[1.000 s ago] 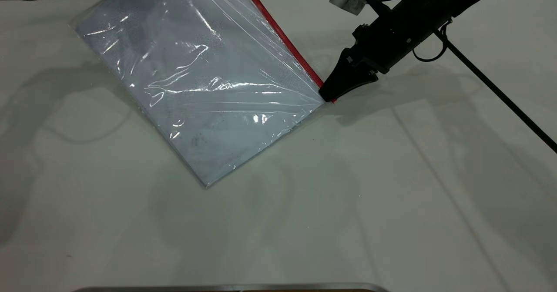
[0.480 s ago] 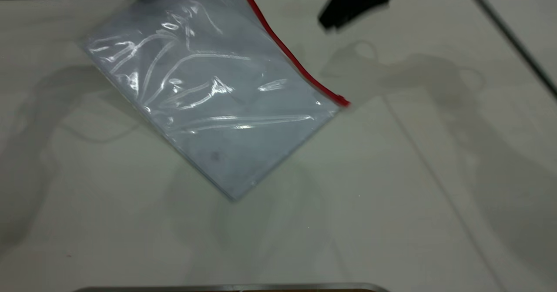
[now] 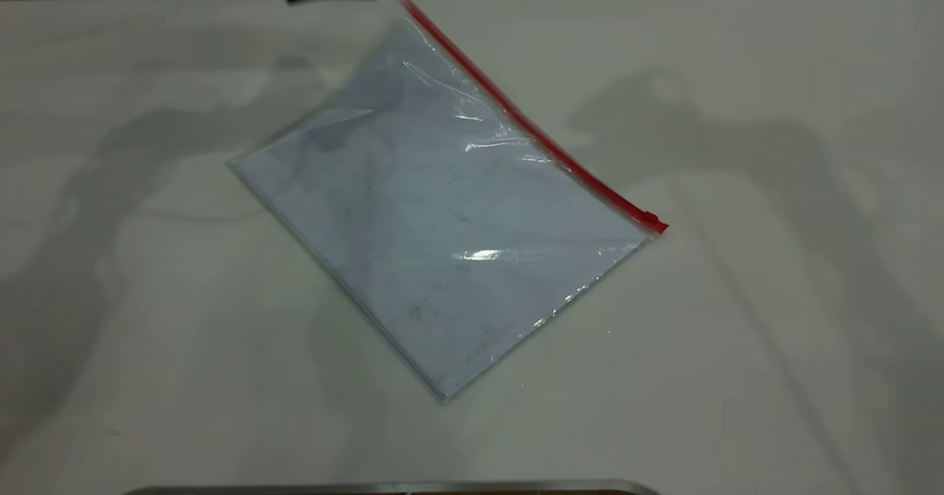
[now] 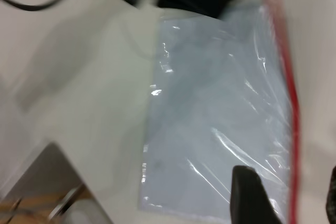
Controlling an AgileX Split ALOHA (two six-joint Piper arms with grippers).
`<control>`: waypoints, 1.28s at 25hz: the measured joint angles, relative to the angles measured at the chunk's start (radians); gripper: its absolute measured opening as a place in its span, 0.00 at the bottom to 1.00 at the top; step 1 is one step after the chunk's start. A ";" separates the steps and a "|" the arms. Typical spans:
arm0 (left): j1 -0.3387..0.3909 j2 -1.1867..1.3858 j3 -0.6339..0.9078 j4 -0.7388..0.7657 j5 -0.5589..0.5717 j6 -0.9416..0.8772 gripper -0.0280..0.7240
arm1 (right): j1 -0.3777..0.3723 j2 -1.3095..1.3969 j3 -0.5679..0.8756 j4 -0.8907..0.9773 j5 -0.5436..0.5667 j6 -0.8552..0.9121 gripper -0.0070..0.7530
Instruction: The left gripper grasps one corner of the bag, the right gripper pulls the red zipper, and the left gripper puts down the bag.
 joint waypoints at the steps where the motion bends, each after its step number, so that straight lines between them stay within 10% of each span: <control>1: 0.016 -0.026 0.000 0.008 0.025 -0.055 0.62 | 0.000 -0.046 0.000 -0.049 0.004 0.057 0.51; 9: 0.104 -0.278 0.000 0.183 0.144 -0.303 0.63 | 0.000 -0.480 0.079 -0.284 0.017 0.246 0.46; 23: 0.095 -0.917 0.025 0.762 0.151 -0.803 0.56 | 0.000 -1.319 0.872 -0.495 0.017 0.347 0.46; 32: 0.095 -1.338 0.317 0.845 0.151 -0.885 0.55 | 0.000 -1.604 1.248 -0.556 0.012 0.405 0.48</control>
